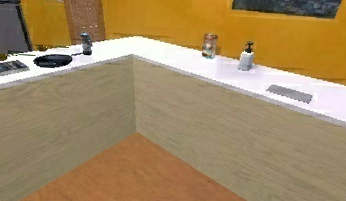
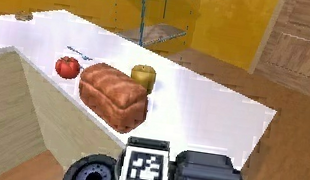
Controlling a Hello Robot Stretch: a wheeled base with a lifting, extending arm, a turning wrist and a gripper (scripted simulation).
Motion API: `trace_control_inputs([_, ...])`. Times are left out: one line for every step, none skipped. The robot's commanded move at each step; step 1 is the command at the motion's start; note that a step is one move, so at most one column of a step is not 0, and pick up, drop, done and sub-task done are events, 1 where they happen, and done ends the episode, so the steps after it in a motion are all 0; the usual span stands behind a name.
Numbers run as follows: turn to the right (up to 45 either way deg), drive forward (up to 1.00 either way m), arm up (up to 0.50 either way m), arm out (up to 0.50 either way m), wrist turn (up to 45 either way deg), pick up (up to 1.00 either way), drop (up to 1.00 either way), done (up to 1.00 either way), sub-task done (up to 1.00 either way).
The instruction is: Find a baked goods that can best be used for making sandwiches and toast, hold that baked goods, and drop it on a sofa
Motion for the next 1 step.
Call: trace_control_inputs([0.0,0.0,0.0,0.18,0.0,0.0,0.0,0.0,0.0])
